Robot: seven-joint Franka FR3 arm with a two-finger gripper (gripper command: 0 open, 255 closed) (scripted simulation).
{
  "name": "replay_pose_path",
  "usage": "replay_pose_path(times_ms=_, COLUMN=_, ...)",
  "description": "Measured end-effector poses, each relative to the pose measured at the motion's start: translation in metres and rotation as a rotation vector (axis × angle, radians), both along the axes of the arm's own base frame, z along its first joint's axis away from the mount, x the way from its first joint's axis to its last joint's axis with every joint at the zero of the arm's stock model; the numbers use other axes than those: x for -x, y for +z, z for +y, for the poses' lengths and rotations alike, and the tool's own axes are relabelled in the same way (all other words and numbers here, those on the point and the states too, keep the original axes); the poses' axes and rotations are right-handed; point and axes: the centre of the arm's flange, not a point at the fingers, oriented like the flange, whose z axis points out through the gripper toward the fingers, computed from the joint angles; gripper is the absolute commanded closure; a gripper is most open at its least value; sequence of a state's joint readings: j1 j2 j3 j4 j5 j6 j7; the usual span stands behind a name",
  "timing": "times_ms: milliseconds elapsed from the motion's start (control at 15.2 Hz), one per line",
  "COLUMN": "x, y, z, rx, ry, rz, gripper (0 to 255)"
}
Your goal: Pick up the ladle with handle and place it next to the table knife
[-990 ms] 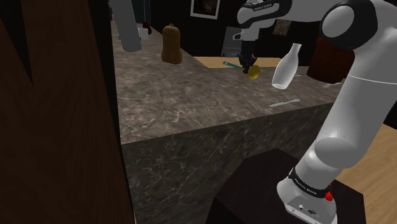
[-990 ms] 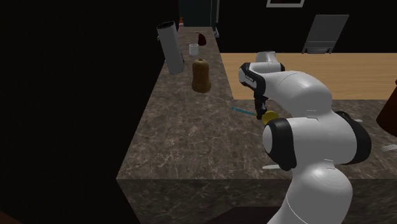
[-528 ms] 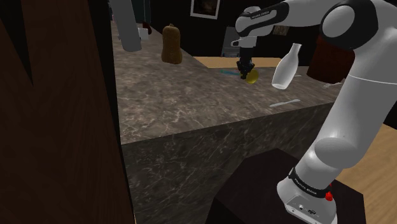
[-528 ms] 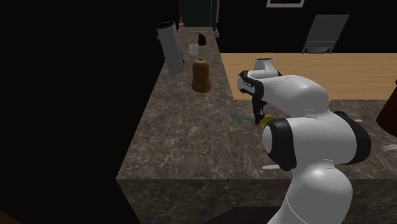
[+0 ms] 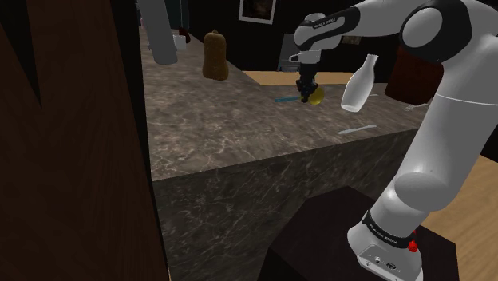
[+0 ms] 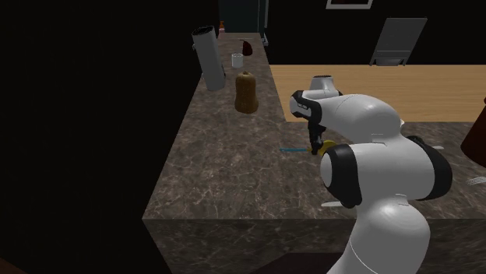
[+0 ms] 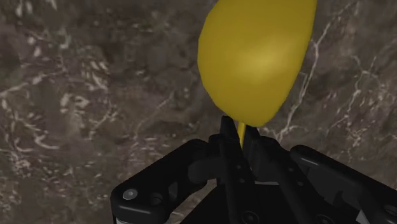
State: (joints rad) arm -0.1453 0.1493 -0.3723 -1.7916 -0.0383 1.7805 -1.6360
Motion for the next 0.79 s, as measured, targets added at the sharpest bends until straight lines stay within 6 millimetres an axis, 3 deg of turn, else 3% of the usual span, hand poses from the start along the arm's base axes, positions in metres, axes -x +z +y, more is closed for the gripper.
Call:
replay_pose_path(times_ms=66, x=0.0, y=0.0, z=0.0, rx=0.0, ry=0.0, rz=0.0, gripper=0)
replay_pose_path(times_ms=462, x=0.0, y=-0.001, z=-0.001, rx=0.0, ry=-0.002, rz=0.002, gripper=0)
replay_pose_path(times_ms=792, x=-0.006, y=0.043, z=-0.001, rx=0.0, ry=-0.002, rz=0.001, gripper=0)
